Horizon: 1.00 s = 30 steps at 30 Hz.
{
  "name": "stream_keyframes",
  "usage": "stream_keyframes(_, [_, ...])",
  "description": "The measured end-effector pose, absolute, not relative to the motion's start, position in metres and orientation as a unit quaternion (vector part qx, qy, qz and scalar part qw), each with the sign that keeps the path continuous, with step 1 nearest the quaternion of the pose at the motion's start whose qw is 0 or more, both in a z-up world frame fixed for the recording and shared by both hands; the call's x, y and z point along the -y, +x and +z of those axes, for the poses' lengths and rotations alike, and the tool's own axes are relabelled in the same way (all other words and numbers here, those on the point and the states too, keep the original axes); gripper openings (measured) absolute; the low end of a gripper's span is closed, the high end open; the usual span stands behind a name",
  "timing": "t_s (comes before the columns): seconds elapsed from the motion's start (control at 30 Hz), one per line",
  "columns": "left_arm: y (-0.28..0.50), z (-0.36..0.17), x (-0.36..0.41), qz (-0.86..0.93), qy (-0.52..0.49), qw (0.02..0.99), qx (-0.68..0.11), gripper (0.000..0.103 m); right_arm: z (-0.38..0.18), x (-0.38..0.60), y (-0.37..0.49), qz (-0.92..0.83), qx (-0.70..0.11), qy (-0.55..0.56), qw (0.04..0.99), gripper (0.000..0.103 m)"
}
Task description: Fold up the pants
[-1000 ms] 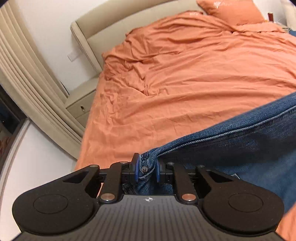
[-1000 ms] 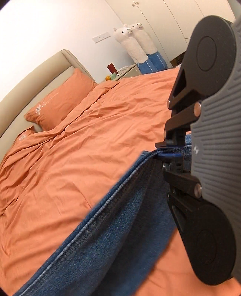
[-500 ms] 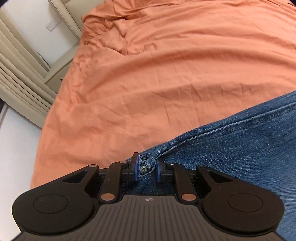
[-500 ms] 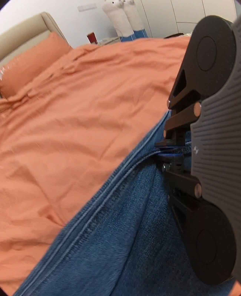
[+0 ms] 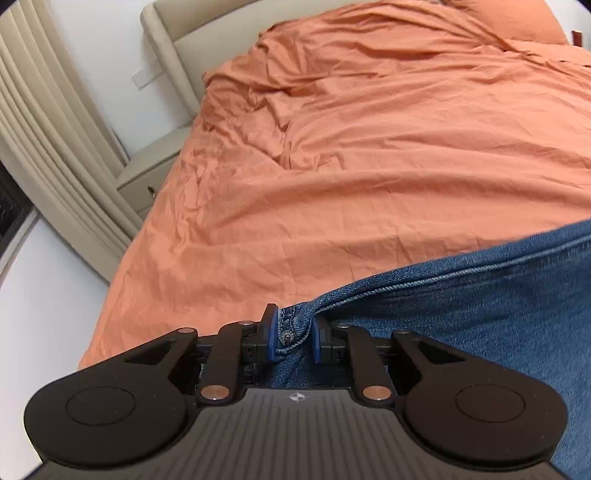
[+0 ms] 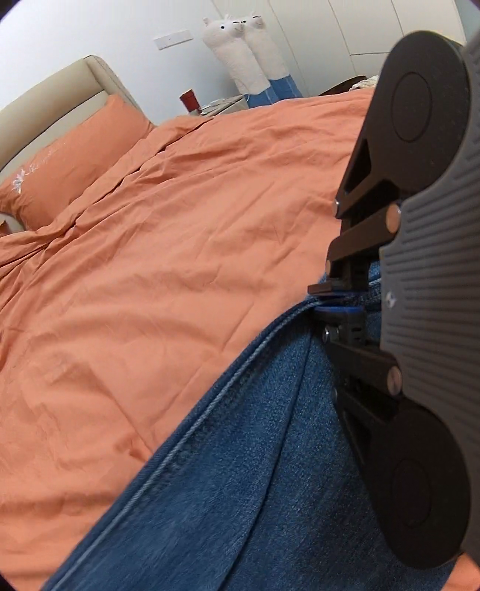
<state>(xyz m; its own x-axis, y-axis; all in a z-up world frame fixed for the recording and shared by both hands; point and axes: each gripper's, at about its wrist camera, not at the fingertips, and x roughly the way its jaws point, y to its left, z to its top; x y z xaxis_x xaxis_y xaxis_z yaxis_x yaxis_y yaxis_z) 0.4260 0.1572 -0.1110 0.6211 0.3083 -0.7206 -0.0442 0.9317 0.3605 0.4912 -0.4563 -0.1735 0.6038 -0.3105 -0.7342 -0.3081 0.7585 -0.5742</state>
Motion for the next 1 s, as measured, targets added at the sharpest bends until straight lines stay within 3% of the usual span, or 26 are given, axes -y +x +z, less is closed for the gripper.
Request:
stream_keyframes(0.1, [0.436,-0.128,-0.154,0.1,0.168,0.877,-0.44,0.022,-0.185,0.452,0.497,-0.007,-0.458,-0.34,0.821,0.0])
stream_keyframes(0.2, [0.438,-0.137,-0.155,0.104,0.179,0.871,-0.446,0.038,-0.194,0.453,0.501,-0.01,-0.478,-0.324,0.816,0.0])
stream_keyframes(0.23, [0.438,-0.135,-0.158,0.099,0.17,0.873,-0.447,0.047,-0.193,0.453,0.501,-0.012,-0.475,-0.321,0.819,0.002])
stream_keyframes(0.27, [0.433,-0.132,-0.159,0.099,0.158,0.877,-0.443,0.077,-0.191,0.453,0.5,-0.016,-0.473,-0.316,0.822,0.007])
stream_keyframes(0.3, [0.431,-0.127,-0.161,0.099,0.15,0.882,-0.436,0.091,-0.187,0.455,0.499,-0.021,-0.471,-0.306,0.827,0.027])
stream_keyframes(0.33, [0.426,-0.122,-0.161,0.099,0.148,0.886,-0.429,0.089,-0.181,0.458,0.496,-0.023,-0.466,-0.291,0.835,0.048])
stream_keyframes(0.37, [0.423,-0.117,-0.161,0.099,0.149,0.886,-0.427,0.085,-0.173,0.462,0.492,-0.023,-0.462,-0.272,0.844,0.053])
stream_keyframes(0.47, [0.407,-0.105,-0.16,0.089,0.144,0.889,-0.426,0.084,-0.148,0.483,0.475,-0.039,-0.454,-0.196,0.868,0.053])
stream_keyframes(0.57, [0.384,-0.097,-0.159,0.084,0.143,0.889,-0.428,0.076,-0.125,0.516,0.445,-0.065,-0.443,-0.09,0.89,0.051])
stream_keyframes(0.67, [0.358,-0.098,-0.159,0.087,0.139,0.884,-0.437,0.071,-0.114,0.558,0.408,-0.09,-0.431,0.041,0.897,0.041])
stream_keyframes(0.73, [0.343,-0.103,-0.16,0.086,0.136,0.881,-0.444,0.065,-0.118,0.584,0.386,-0.101,-0.428,0.125,0.89,0.04])
stream_keyframes(1.0, [0.32,-0.128,-0.17,0.108,0.121,0.863,-0.478,0.058,-0.173,0.619,0.363,-0.112,-0.385,0.367,0.839,0.039])
